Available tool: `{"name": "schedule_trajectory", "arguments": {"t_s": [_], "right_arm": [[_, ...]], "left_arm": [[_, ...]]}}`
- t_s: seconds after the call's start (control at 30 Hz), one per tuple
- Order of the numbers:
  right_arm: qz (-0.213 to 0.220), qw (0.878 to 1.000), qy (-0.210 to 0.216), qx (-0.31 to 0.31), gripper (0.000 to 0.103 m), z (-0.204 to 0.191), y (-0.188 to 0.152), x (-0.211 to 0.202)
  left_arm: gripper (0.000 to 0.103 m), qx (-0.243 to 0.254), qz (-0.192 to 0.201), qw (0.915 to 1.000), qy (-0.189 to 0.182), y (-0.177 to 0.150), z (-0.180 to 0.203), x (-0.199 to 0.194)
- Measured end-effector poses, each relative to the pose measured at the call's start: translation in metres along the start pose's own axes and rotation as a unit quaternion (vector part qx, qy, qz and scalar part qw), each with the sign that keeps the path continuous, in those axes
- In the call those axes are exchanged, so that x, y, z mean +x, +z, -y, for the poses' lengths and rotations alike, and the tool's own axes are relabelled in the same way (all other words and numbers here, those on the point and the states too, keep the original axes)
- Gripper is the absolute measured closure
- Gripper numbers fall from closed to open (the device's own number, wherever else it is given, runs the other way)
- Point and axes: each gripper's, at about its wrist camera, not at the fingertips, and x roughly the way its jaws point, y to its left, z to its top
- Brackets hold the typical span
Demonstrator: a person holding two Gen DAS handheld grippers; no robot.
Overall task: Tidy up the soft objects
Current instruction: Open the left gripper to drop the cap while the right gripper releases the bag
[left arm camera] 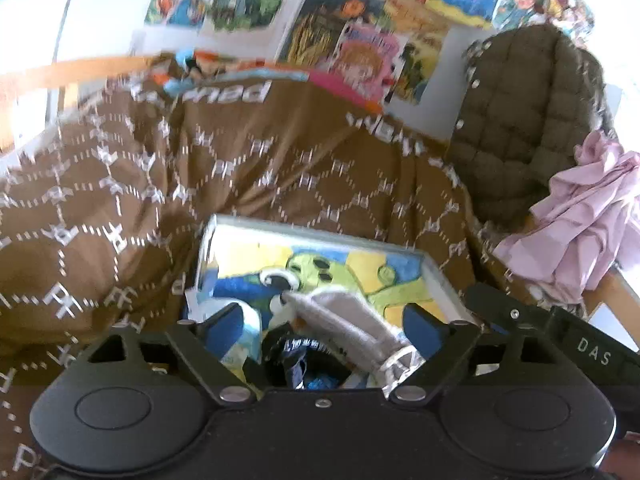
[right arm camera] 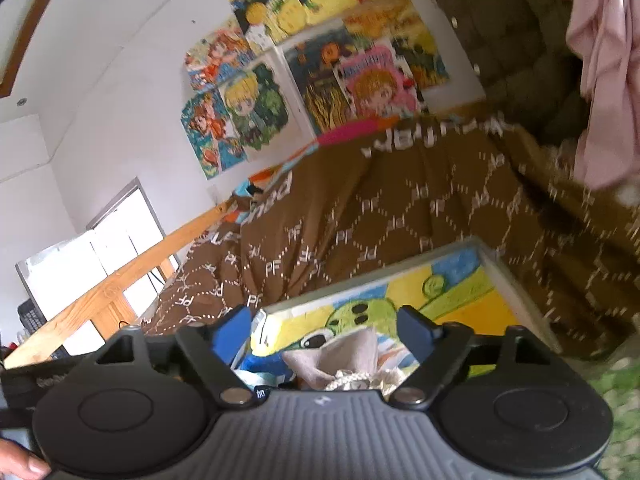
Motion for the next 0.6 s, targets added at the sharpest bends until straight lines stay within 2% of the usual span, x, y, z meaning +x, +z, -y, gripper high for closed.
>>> {"name": "schedule_trajectory", "arguments": {"t_s": [0.17,0.37,0.6], "right_arm": [[0.038,0.999,-0.021,-0.019,0.008,-0.014,0.003,-0.037],[0.081,0.995,-0.044,-0.040,0.001,-0.032,-0.004,-0.078],[0.116,0.989,-0.070,-0.059,0.000,-0.054,-0.028,-0.131]], "left_arm": [[0.003,0.006,0.046,0.9989,0.005,-0.002,0.008,-0.039],[0.001,-0.020,0.088,0.9959,0.008,-0.016,0.010,-0.085],[0.001,-0.016,0.113,0.9935,0.010,-0.038,0.017,-0.126]]}}
